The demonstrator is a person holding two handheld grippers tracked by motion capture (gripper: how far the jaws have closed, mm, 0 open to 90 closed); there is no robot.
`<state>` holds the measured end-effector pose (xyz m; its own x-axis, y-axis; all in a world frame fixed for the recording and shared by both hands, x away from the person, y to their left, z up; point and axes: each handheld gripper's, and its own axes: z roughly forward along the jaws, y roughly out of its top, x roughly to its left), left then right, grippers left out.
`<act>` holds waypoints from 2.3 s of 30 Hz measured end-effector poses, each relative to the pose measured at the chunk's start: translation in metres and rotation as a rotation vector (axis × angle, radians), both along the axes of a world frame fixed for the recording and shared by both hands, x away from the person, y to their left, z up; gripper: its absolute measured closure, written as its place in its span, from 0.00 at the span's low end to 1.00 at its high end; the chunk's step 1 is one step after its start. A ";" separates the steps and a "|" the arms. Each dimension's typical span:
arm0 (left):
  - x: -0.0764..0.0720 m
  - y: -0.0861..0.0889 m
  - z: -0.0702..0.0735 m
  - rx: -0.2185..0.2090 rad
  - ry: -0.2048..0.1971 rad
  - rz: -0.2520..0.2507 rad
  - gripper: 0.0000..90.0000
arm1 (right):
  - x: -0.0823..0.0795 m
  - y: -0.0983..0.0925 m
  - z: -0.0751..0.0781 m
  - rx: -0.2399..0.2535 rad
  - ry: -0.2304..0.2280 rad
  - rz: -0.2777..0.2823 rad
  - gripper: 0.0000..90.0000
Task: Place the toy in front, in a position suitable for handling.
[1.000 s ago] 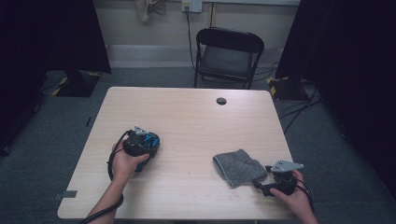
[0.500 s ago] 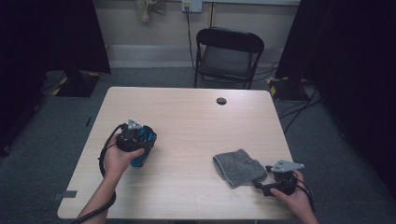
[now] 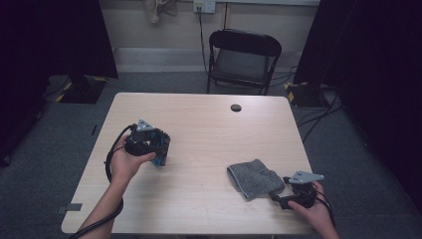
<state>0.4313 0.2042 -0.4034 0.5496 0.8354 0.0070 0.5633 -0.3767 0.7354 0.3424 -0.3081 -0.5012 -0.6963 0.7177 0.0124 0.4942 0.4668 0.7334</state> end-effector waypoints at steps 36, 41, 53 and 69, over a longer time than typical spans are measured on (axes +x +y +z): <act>0.021 -0.085 -0.004 0.012 0.042 -0.176 0.28 | 0.000 0.000 0.000 0.000 0.000 0.002 0.15; 0.027 -0.090 -0.007 0.000 0.046 -0.180 0.28 | 0.000 0.000 0.000 0.001 0.000 0.002 0.15; 0.043 -0.107 -0.027 -0.023 0.055 -0.185 0.28 | 0.000 -0.001 0.000 0.000 0.000 0.002 0.15; 0.056 -0.128 -0.064 -0.019 0.115 -0.198 0.28 | 0.000 -0.001 0.000 0.001 0.000 0.000 0.15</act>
